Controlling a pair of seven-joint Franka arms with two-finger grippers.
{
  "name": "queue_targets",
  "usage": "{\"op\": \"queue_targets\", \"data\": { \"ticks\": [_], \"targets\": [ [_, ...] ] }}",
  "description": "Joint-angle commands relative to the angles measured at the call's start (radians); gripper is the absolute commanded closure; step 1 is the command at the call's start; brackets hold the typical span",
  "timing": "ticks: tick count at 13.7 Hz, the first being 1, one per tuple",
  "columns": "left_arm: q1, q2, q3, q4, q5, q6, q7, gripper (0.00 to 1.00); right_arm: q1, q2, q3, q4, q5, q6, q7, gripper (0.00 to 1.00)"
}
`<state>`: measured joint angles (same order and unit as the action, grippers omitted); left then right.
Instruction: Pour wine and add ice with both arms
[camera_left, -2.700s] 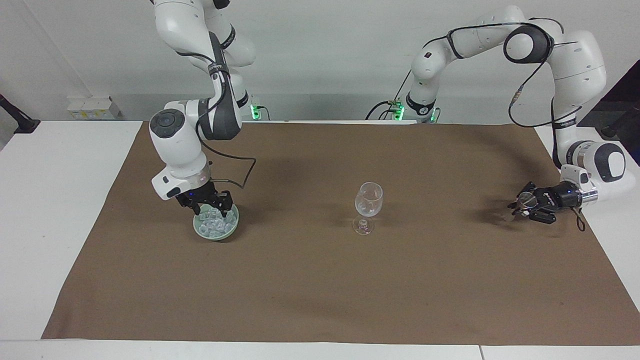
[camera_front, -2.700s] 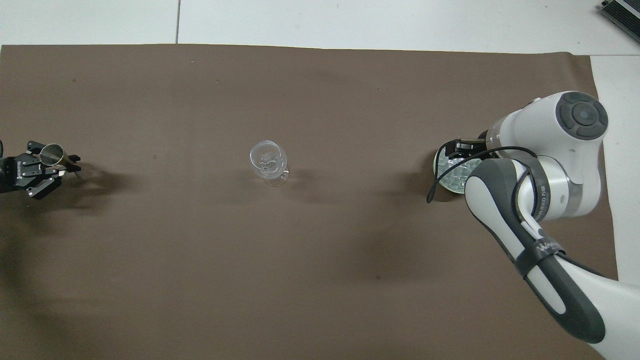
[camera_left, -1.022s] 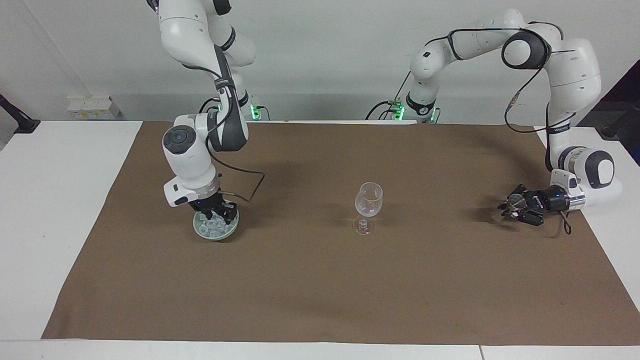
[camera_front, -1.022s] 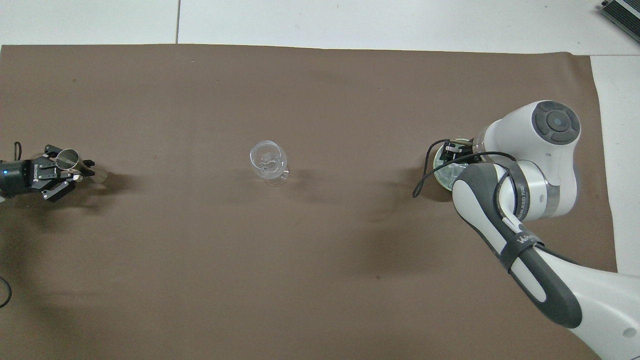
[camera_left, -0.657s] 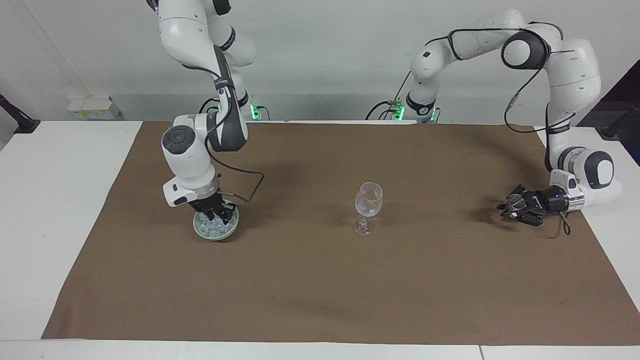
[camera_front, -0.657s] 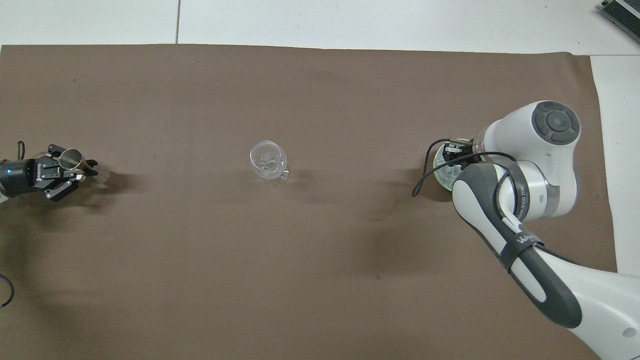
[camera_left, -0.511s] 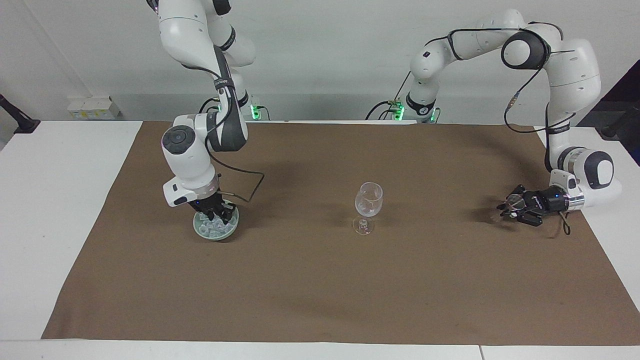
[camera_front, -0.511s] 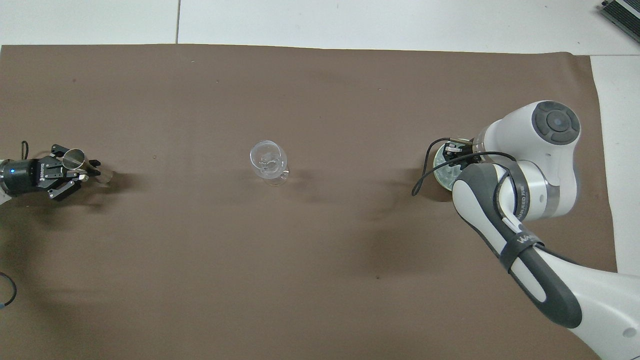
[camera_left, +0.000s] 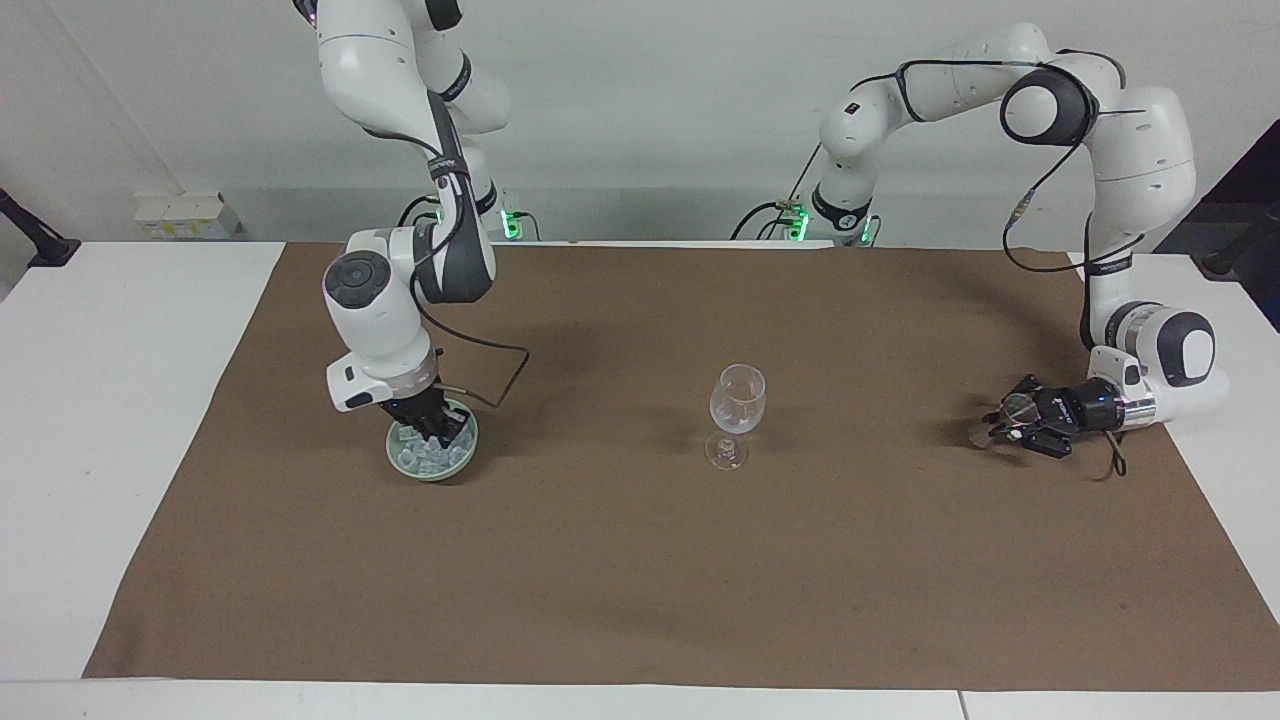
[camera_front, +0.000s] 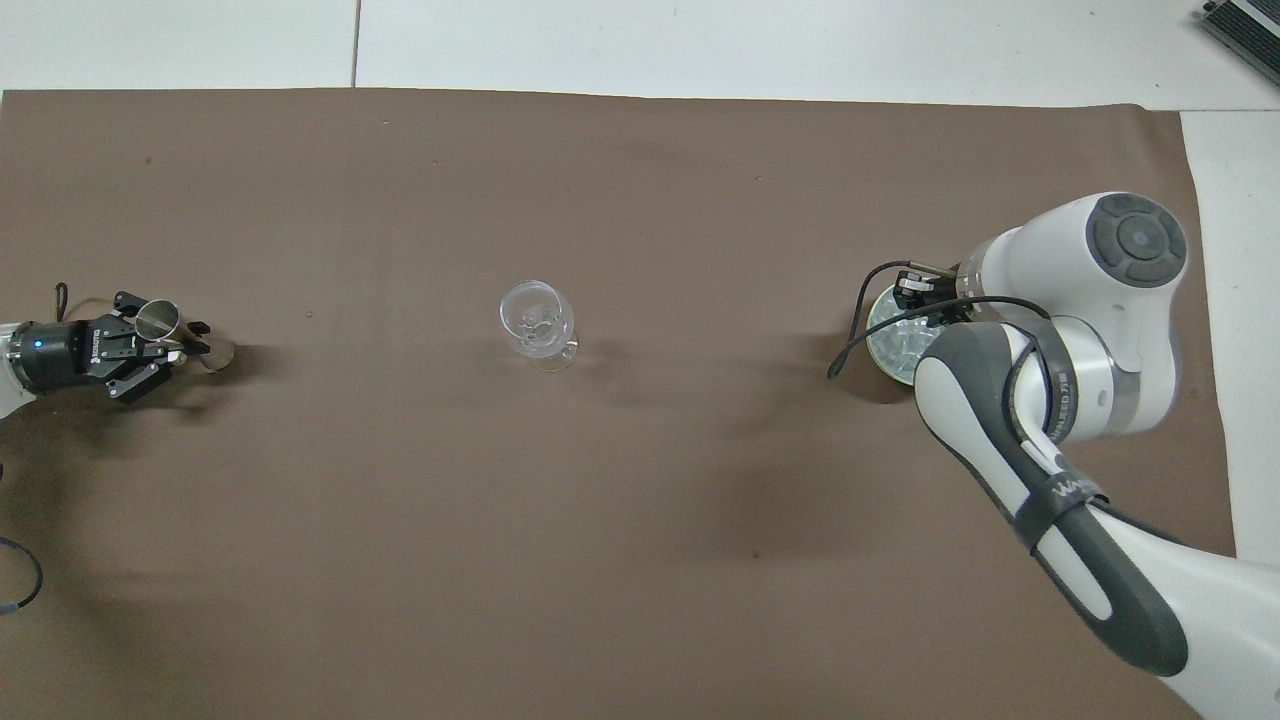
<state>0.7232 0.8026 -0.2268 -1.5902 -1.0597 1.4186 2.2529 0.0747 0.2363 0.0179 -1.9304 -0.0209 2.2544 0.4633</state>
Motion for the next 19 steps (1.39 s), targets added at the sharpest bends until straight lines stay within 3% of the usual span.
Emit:
{"op": "queue_targets", "data": {
  "ticks": [1, 5, 6, 8, 9, 15, 19],
  "targets": [
    [-0.011, 0.007, 0.014, 0.004, -0.025, 0.002, 0.016, 0.66, -0.009, -0.061, 0.010, 0.016, 0.004, -0.064, 0.020, 1.00],
    [-0.008, 0.003, 0.015, 0.007, -0.022, 0.002, 0.013, 0.48, 0.000, -0.117, 0.010, 0.030, 0.004, -0.095, 0.023, 1.00],
    [-0.007, 0.000, 0.015, 0.007, -0.019, 0.000, 0.008, 0.26, 0.000, -0.132, 0.010, 0.033, 0.004, -0.110, 0.023, 1.00],
    [-0.005, -0.014, 0.018, 0.021, 0.007, 0.003, 0.004, 0.12, 0.000, -0.169, 0.008, 0.045, 0.004, -0.157, 0.025, 1.00],
    [-0.004, -0.023, 0.018, 0.042, 0.039, 0.006, 0.004, 0.00, -0.003, -0.190, 0.008, 0.045, 0.006, -0.171, 0.026, 1.00],
    [-0.016, -0.115, 0.020, 0.131, 0.213, 0.037, -0.004, 0.00, -0.010, -0.301, -0.001, 0.048, 0.006, -0.283, 0.023, 1.00],
    [-0.021, -0.227, 0.018, 0.160, 0.322, 0.045, -0.019, 0.00, 0.007, -0.299, 0.016, 0.094, 0.009, -0.335, 0.029, 1.00]
  ]
}}
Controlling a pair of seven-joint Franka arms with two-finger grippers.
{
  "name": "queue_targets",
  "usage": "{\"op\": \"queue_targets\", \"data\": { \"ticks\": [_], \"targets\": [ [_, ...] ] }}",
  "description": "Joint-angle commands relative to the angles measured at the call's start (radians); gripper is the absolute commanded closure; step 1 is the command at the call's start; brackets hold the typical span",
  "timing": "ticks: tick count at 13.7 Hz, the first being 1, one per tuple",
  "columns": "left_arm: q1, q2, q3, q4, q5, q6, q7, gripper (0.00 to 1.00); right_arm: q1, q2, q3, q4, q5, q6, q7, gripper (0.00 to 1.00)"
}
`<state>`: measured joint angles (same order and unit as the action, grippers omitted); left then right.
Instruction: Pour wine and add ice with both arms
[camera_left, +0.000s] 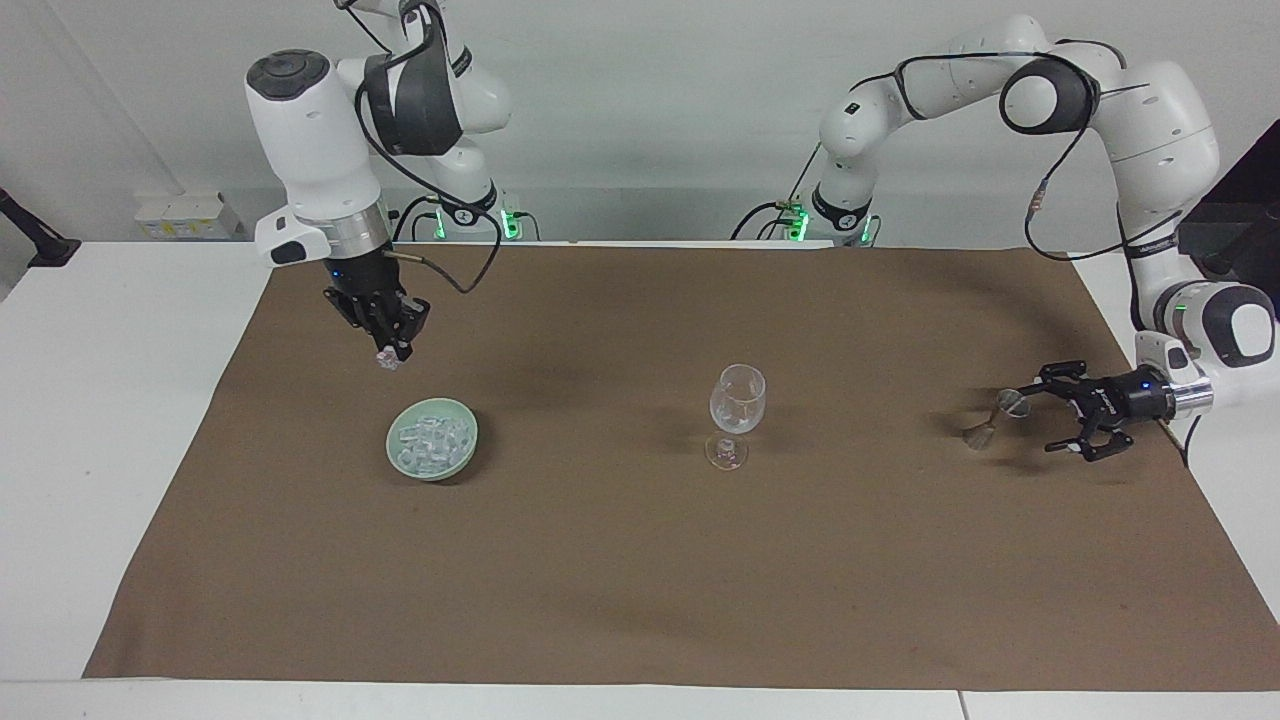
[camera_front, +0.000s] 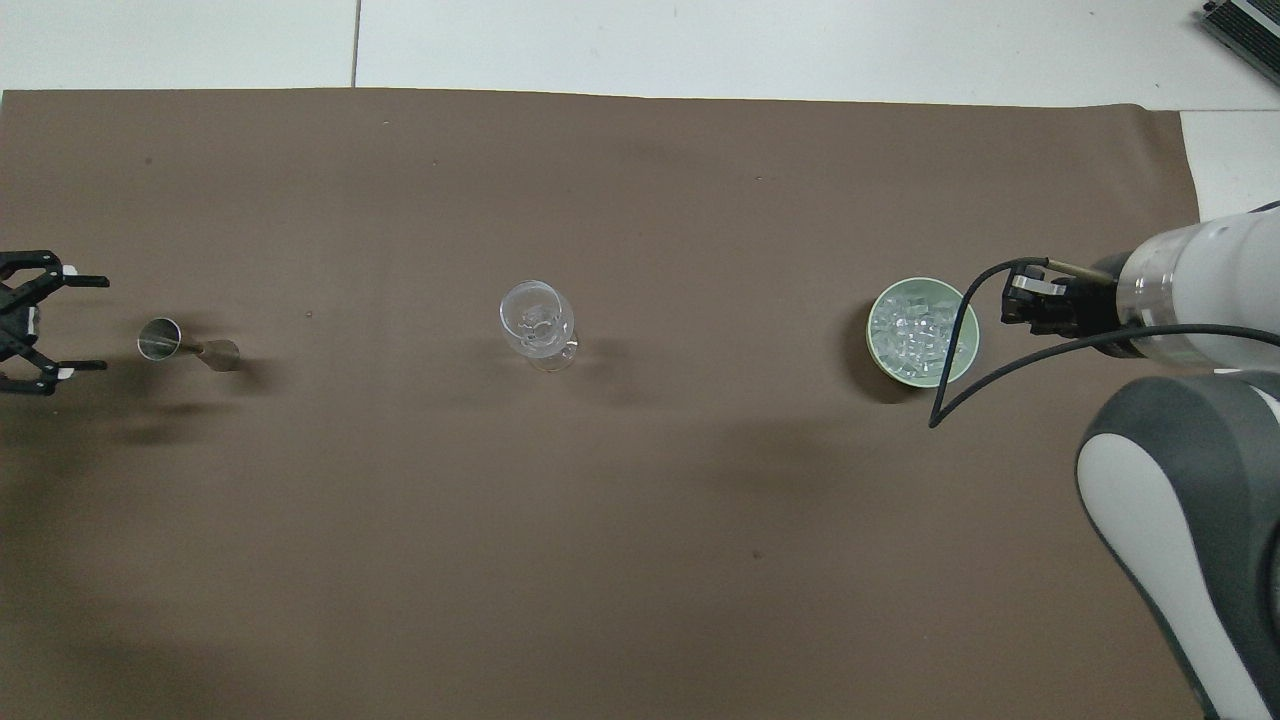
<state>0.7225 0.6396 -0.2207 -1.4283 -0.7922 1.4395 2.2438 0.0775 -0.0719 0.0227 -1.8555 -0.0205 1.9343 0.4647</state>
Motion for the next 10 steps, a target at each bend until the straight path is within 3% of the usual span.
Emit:
{"op": "queue_targets", "data": {
  "ticks": [1, 6, 10],
  "targets": [
    [-0.026, -0.093, 0.007, 0.002, 0.074, 0.025, -0.033, 0.00, 0.004, 0.017, 0.025, 0.033, 0.036, -0.009, 0.041, 1.00],
    [-0.150, -0.248, 0.010, -0.006, 0.131, 0.015, -0.339, 0.00, 0.031, 0.061, 0.051, 0.116, 0.085, -0.014, 0.195, 1.00],
    [-0.306, -0.348, 0.012, -0.009, 0.181, 0.047, -0.726, 0.00, 0.061, 0.079, 0.078, 0.145, 0.170, 0.011, 0.385, 1.00]
  ]
}}
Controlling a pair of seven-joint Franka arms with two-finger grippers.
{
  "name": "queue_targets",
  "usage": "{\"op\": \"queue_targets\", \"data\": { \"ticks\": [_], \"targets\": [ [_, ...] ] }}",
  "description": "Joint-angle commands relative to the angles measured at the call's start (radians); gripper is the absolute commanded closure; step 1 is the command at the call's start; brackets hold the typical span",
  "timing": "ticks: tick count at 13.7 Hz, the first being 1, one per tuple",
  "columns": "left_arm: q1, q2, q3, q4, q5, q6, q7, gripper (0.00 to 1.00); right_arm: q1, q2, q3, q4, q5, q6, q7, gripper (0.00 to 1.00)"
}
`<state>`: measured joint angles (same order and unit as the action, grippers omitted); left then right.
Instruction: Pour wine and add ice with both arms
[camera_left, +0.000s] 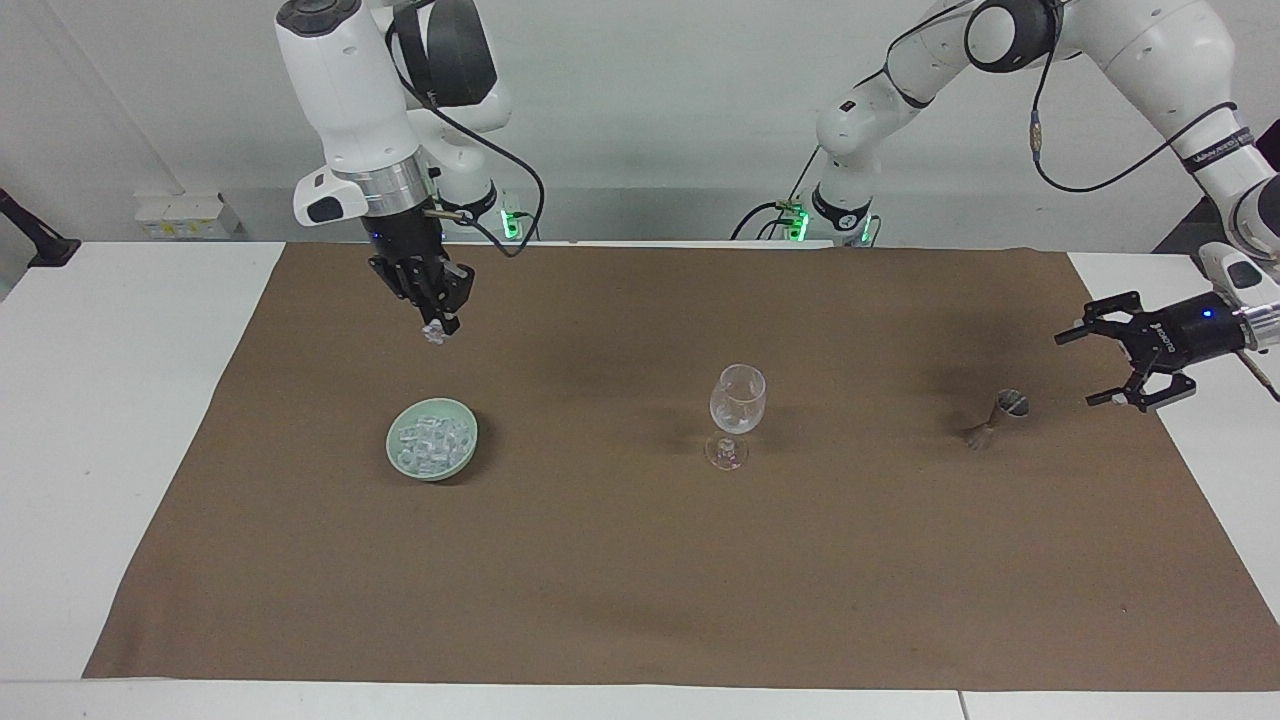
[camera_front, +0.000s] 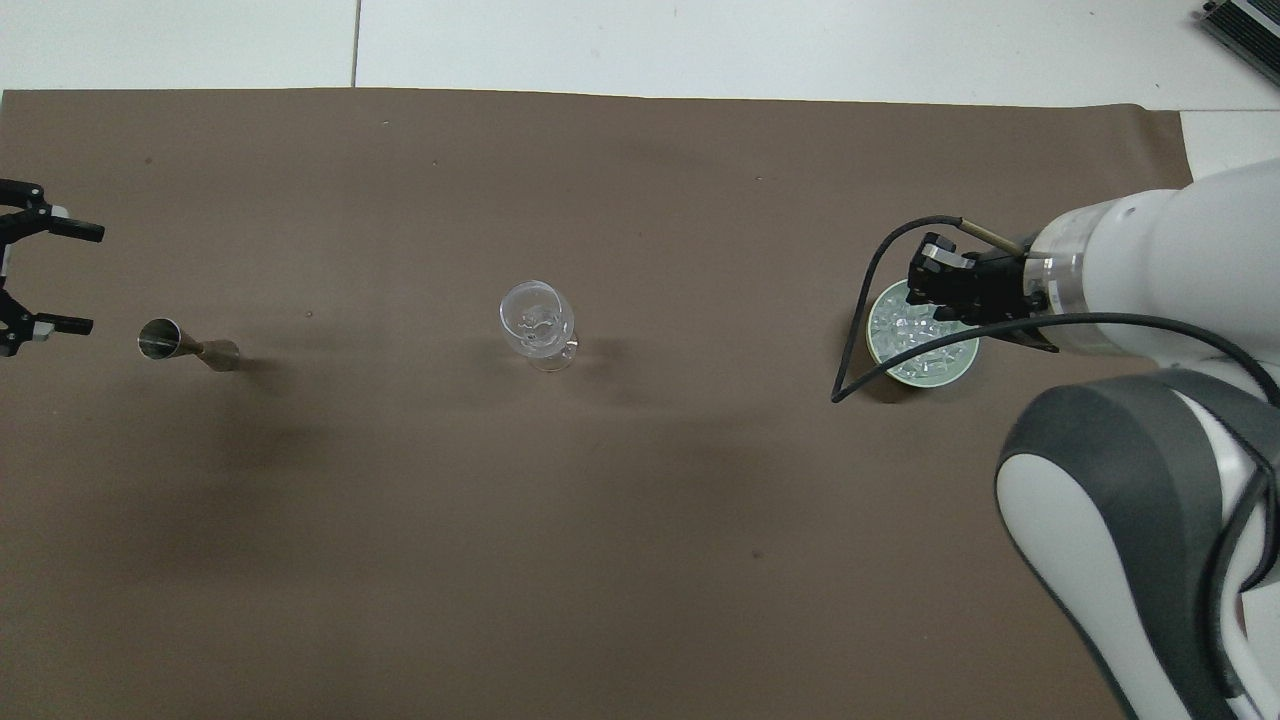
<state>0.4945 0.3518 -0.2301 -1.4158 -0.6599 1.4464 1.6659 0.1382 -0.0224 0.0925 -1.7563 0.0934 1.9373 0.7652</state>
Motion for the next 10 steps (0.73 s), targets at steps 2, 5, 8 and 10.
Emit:
{"op": "queue_targets", "data": {
  "ticks": [2, 5, 8, 10],
  "targets": [
    [-0.160, -0.109, 0.020, -0.020, 0.141, 0.106, -0.332, 0.00, 0.009, 0.039, 0.028, 0.067, 0.077, 0.052, 0.098, 1.00],
    [-0.243, -0.142, 0.022, -0.029, 0.254, 0.227, -0.637, 0.00, 0.044, 0.064, 0.068, 0.075, 0.080, 0.116, 0.147, 1.00],
    [-0.300, -0.183, 0.022, -0.073, 0.356, 0.317, -0.823, 0.00, 0.108, 0.131, 0.082, 0.159, 0.080, 0.130, 0.293, 1.00],
    [-0.312, -0.197, 0.022, -0.081, 0.406, 0.330, -0.922, 0.00, 0.161, 0.177, 0.084, 0.181, 0.078, 0.168, 0.391, 1.00]
  ]
}}
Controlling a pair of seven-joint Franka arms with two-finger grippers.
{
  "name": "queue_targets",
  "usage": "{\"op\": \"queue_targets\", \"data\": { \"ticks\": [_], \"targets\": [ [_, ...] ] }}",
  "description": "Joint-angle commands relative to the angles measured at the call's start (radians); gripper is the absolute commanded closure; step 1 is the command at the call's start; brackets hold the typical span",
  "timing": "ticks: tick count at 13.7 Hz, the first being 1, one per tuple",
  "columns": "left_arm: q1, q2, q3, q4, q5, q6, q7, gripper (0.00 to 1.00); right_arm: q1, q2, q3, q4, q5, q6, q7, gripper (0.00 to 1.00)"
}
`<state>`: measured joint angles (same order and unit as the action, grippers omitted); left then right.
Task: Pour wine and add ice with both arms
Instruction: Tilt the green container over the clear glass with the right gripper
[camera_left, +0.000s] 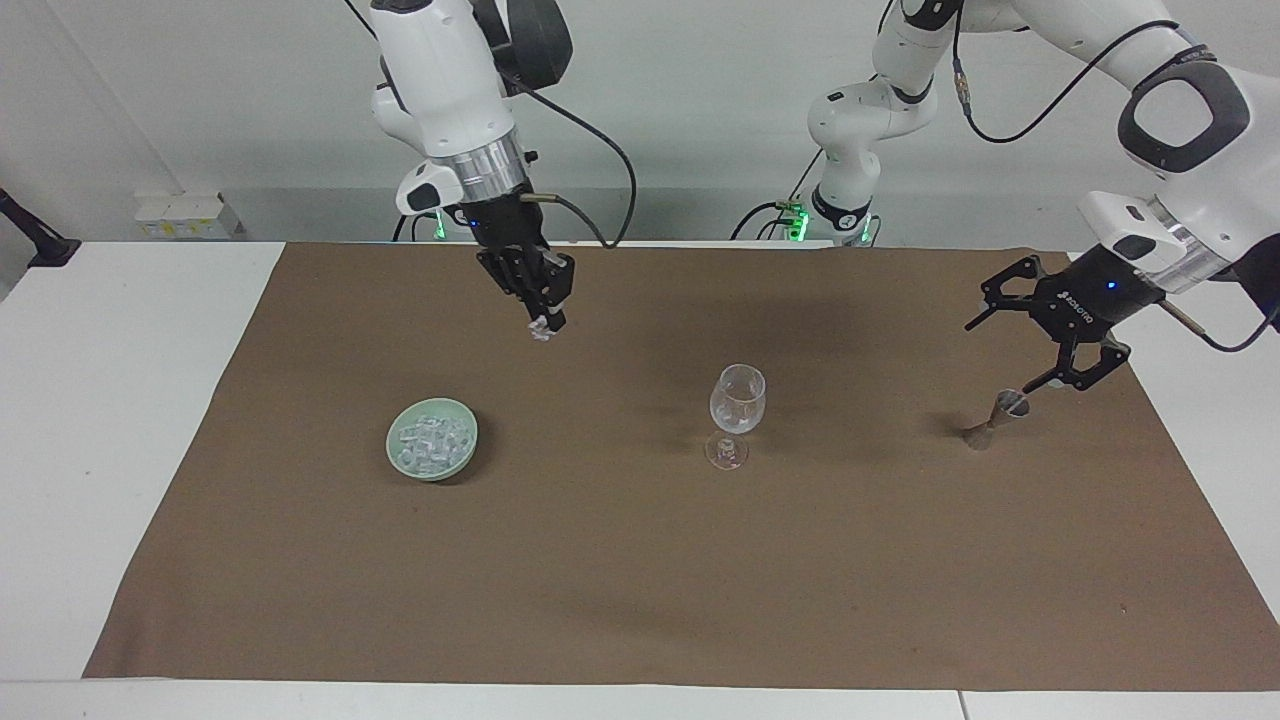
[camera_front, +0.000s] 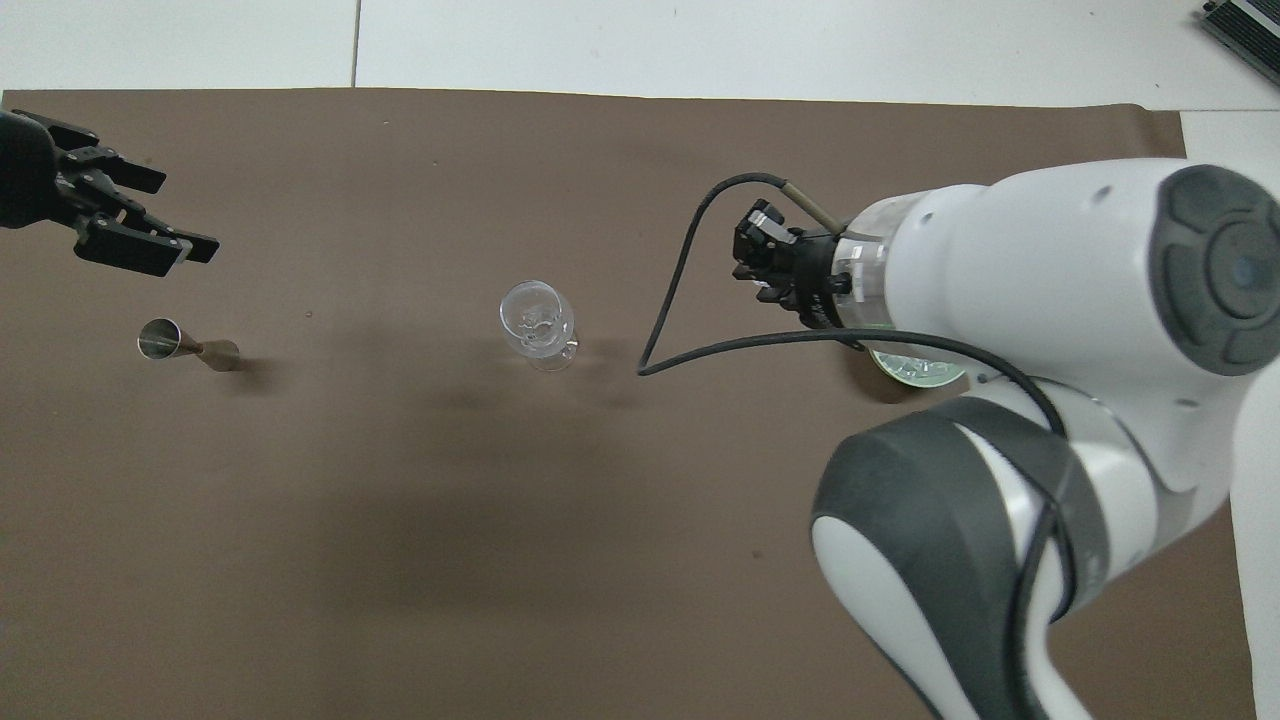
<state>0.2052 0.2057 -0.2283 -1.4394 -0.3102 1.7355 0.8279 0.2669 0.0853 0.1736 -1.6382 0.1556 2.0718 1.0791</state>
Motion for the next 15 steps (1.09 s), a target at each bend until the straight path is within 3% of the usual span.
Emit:
{"op": "queue_targets", "data": {
  "ticks": [1, 4, 8, 12, 15],
  "targets": [
    [-0.033, -0.051, 0.021, -0.055, 0.094, 0.074, -0.082, 0.00, 0.044, 0.102, 0.003, 0.092, 0.016, 0.065, 0.115, 1.00],
    [-0.035, -0.052, 0.020, -0.058, 0.163, 0.105, -0.078, 0.00, 0.112, 0.230, 0.004, 0.219, 0.002, 0.080, 0.229, 1.00],
    [-0.052, -0.078, 0.020, -0.095, 0.233, 0.142, -0.140, 0.00, 0.172, 0.303, 0.004, 0.255, -0.060, 0.114, 0.275, 1.00],
    [-0.053, -0.110, 0.018, -0.116, 0.241, 0.093, -0.675, 0.00, 0.205, 0.329, 0.004, 0.252, -0.065, 0.126, 0.283, 1.00],
    [-0.049, -0.126, 0.018, -0.124, 0.285, 0.004, -0.806, 0.00, 0.224, 0.335, 0.004, 0.247, -0.064, 0.123, 0.283, 1.00]
  ]
}}
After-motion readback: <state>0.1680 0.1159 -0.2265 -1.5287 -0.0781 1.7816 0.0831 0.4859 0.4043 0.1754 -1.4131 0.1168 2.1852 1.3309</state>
